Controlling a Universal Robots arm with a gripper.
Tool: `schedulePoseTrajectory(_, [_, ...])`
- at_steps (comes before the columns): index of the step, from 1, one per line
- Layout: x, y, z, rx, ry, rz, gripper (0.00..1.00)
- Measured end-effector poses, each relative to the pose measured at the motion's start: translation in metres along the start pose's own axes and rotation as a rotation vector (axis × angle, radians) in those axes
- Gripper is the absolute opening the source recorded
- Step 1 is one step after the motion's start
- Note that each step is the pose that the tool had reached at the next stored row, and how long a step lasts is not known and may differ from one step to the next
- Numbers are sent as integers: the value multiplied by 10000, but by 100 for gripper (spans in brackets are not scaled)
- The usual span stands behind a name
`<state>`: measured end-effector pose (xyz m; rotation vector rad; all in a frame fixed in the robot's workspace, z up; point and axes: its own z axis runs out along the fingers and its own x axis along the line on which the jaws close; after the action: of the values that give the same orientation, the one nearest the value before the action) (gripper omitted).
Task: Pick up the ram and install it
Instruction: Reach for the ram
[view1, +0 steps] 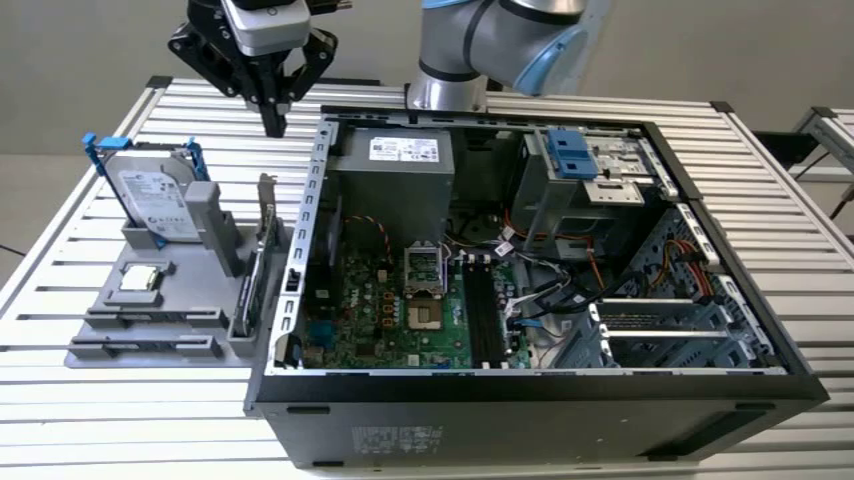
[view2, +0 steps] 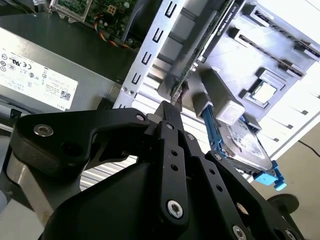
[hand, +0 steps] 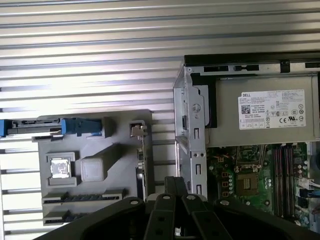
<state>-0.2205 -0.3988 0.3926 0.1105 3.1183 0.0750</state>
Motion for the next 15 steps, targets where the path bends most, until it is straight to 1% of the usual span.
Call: schedulePoseTrajectory(15, [97,-7,-2,0,0,-1,0])
